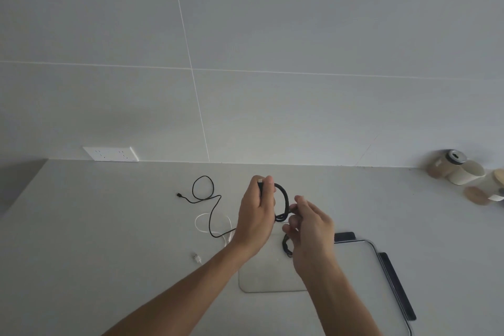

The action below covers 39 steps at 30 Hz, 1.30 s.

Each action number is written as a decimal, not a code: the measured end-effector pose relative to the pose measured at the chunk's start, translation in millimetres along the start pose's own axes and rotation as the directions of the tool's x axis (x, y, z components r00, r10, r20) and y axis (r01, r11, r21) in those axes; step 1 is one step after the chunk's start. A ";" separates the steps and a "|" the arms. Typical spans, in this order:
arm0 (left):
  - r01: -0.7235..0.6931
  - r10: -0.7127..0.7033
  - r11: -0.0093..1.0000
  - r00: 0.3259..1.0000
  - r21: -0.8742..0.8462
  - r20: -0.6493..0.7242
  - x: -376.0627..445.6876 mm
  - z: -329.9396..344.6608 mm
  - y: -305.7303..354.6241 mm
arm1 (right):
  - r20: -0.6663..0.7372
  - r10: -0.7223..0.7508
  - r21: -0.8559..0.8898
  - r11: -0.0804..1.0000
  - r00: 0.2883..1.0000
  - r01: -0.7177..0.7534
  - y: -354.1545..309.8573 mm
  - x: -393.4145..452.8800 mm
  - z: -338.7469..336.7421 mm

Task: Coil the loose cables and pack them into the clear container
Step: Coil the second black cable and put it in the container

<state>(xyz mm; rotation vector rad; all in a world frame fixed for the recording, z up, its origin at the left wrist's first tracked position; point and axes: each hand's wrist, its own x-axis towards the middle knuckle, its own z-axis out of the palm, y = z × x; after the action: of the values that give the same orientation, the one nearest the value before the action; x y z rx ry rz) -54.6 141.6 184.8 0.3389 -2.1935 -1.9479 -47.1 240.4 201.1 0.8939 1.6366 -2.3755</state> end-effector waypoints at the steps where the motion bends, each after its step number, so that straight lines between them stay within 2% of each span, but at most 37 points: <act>1: -0.006 0.006 1.000 1.000 0.004 0.023 0.7 -0.8 1.0 | 0.029 0.028 -0.009 1.000 0.999 -0.028 -0.2 3.6 -1.7; 5: -0.019 0.011 0.997 0.995 0.070 0.102 7.4 -4.5 3.4 | 0.171 0.098 -0.100 0.992 0.980 -0.081 -1.4 14.0 -9.7; 10: -0.078 0.046 0.978 0.985 0.193 0.167 10.6 -14.2 4.6 | 0.375 0.171 -0.245 0.966 0.911 -0.081 -5.7 19.2 -19.9; 13: -0.074 0.044 0.979 0.986 0.188 0.158 13.1 -15.8 5.9 | 0.424 0.144 -0.239 0.970 0.894 -0.043 -7.8 17.1 -21.6; 18: -0.110 0.068 0.978 0.972 0.178 0.226 11.0 -14.7 11.1 | 0.495 0.077 -0.254 0.966 0.866 0.059 -3.4 10.0 -19.8; 22: -0.083 0.052 0.974 0.988 0.210 0.146 13.2 -13.2 10.4 | 0.472 0.012 -0.173 0.982 0.882 0.079 0.4 7.7 -18.6; 26: 0.085 -0.107 0.981 0.986 0.174 0.124 12.8 -7.4 -1.3 | 0.418 -0.020 -0.091 0.994 0.908 0.063 3.5 5.3 -14.1; 28: 0.109 -0.135 0.974 0.984 0.200 0.120 11.4 -6.1 -5.8 | 0.386 -0.065 -0.188 0.971 0.920 0.148 1.7 3.7 -12.1; 31: 0.045 -0.083 0.959 0.988 0.281 0.127 9.4 -7.3 -6.2 | 0.330 -0.205 -0.479 0.805 0.922 0.350 6.7 6.3 -8.4; 34: 0.022 -0.075 0.953 0.983 0.303 0.166 9.3 -5.2 -7.5 | 0.331 -0.359 -0.599 0.635 0.873 0.488 11.6 10.6 -9.2; 37: 0.032 -0.077 0.954 0.987 0.299 0.142 10.8 -6.2 -8.9 | 0.455 -0.429 -0.708 0.358 0.780 0.609 12.1 15.1 -11.2; 39: 0.035 -0.085 0.943 0.987 0.332 0.139 12.4 -7.5 -11.0 | 0.495 -0.424 -0.774 0.183 0.759 0.607 11.9 15.9 -11.3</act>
<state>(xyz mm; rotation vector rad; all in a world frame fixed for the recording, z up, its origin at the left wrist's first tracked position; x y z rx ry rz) -63.8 129.6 174.6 0.3164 -2.6430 -1.6795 -50.7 249.1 180.3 -0.1756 2.9583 -1.1136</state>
